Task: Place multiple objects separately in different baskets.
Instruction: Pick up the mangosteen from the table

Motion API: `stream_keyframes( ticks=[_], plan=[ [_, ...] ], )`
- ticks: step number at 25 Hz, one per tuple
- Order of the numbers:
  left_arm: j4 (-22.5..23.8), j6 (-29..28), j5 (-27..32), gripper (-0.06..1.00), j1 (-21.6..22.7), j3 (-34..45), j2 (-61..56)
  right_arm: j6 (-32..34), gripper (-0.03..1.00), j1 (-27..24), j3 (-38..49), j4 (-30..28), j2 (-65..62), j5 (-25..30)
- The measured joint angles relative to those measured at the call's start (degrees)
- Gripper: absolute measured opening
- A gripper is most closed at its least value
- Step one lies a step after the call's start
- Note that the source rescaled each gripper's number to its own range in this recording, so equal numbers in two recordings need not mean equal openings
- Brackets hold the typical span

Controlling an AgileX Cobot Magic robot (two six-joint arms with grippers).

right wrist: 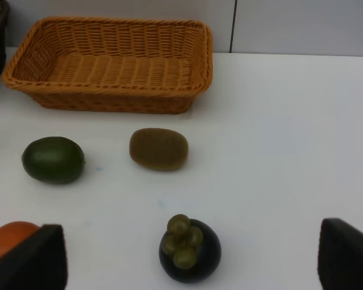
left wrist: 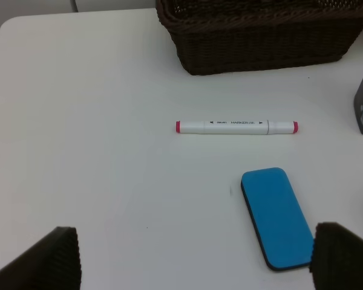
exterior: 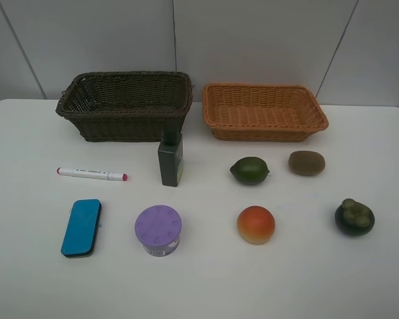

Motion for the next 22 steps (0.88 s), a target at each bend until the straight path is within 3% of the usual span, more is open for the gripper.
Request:
stream_keyframes(
  ticks=[22],
  plan=[
    [0.0, 0.0, 0.0, 1.00, 0.0, 0.0, 0.0, 0.0, 1.00, 0.0, 0.0, 0.0, 0.0, 0.0]
  ],
)
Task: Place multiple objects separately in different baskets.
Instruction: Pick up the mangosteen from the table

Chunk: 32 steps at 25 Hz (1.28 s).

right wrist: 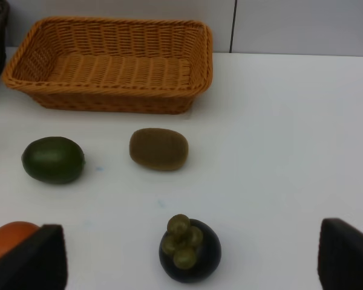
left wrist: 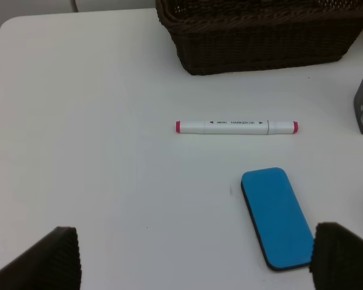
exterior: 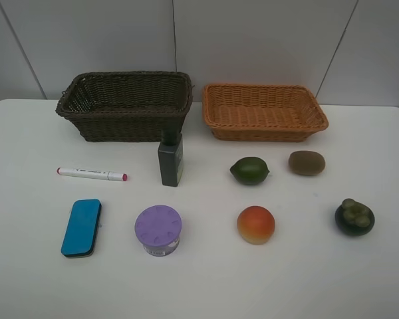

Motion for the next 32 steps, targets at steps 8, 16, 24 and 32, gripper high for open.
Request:
stream_keyframes(
  ticks=[8, 16, 24, 32],
  plan=[
    [0.0, 0.0, 0.0, 1.00, 0.0, 0.0, 0.0, 0.0, 1.00, 0.0, 0.0, 0.0, 0.0, 0.0],
    [0.0, 0.0, 0.0, 1.00, 0.0, 0.0, 0.0, 0.3, 1.00, 0.0, 0.0, -0.1, 0.0, 0.0],
    [0.0, 0.0, 0.0, 1.00, 0.0, 0.0, 0.0, 1.1, 1.00, 0.0, 0.0, -0.5, 0.0, 0.0],
    [0.0, 0.0, 0.0, 1.00, 0.0, 0.0, 0.0, 1.1, 1.00, 0.0, -0.1, -1.6, 1.1, 0.2]
  ],
)
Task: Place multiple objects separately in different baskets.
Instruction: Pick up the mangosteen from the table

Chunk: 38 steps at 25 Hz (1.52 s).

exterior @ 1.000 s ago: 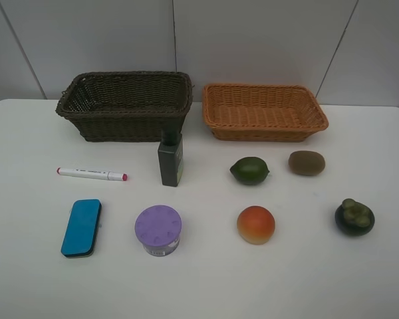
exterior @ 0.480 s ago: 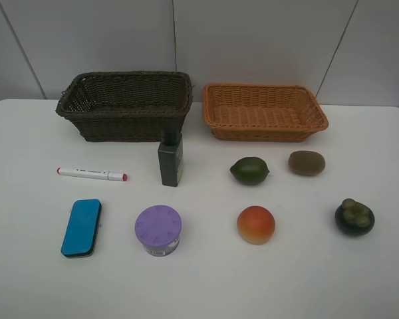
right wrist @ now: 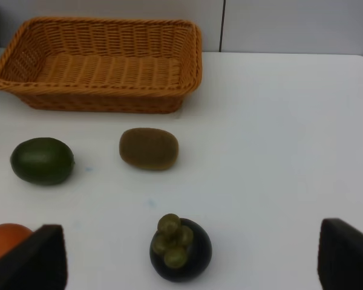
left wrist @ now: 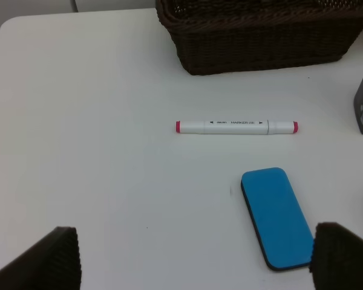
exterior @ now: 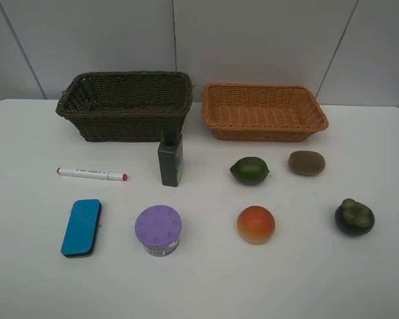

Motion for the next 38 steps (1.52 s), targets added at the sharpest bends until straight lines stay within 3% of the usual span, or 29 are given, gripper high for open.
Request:
stream_keyframes(
  ticks=[19, 26, 38],
  plan=[
    [0.0, 0.0, 0.0, 1.00, 0.0, 0.0, 0.0, 0.0, 1.00, 0.0, -8.0, -0.2, 40.4, -0.4],
    [0.0, 0.0, 0.0, 1.00, 0.0, 0.0, 0.0, 0.0, 1.00, 0.0, -8.0, 1.1, 54.5, -5.5],
    [0.0, 0.0, 0.0, 1.00, 0.0, 0.0, 0.0, 0.0, 1.00, 0.0, -8.0, 1.1, 66.6, -11.2]
  ],
)
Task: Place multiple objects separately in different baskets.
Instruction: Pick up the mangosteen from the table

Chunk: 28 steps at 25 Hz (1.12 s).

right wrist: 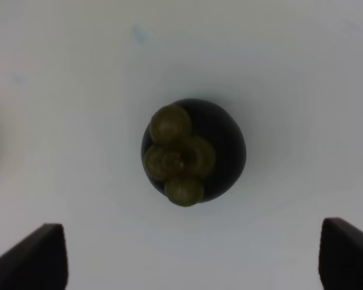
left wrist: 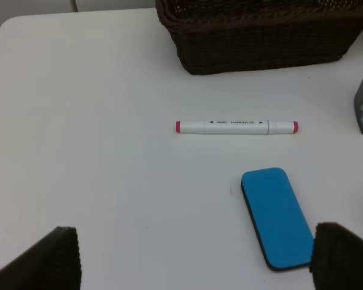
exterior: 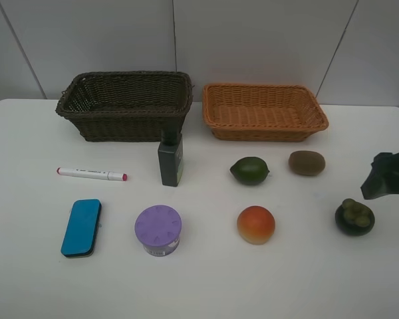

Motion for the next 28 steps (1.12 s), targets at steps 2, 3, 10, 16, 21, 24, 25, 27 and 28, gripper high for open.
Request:
stream_keyframes(
  ticks=[2, 3, 10, 16, 21, 24, 25, 27, 28],
  plan=[
    [0.0, 0.0, 0.0, 1.00, 0.0, 0.0, 0.0, 0.0, 1.00, 0.0, 0.0, 0.0, 2.0, -1.0],
    [0.0, 0.0, 0.0, 1.00, 0.0, 0.0, 0.0, 0.0, 1.00, 0.0, 0.0, 0.0, 3.1, -1.4],
    [0.0, 0.0, 0.0, 1.00, 0.0, 0.0, 0.0, 0.0, 1.00, 0.0, -0.2, 0.0, 9.8, -4.3],
    [0.0, 0.0, 0.0, 1.00, 0.0, 0.0, 0.0, 0.0, 1.00, 0.0, -0.2, 0.0, 14.9, -6.1],
    [0.0, 0.0, 0.0, 1.00, 0.0, 0.0, 0.0, 0.0, 1.00, 0.0, -0.2, 0.5, 18.6, -7.9],
    [0.0, 0.0, 0.0, 1.00, 0.0, 0.0, 0.0, 0.0, 1.00, 0.0, -0.2, 0.5, 20.6, -8.8],
    [0.0, 0.0, 0.0, 1.00, 0.0, 0.0, 0.0, 0.0, 1.00, 0.0, -0.2, 0.5, 21.1, -9.3],
    [0.0, 0.0, 0.0, 1.00, 0.0, 0.0, 0.0, 0.0, 1.00, 0.0, -0.2, 0.7, 22.4, -10.1],
    [0.0, 0.0, 0.0, 1.00, 0.0, 0.0, 0.0, 0.0, 1.00, 0.0, -0.2, 0.7, 23.0, -10.4]
  ],
)
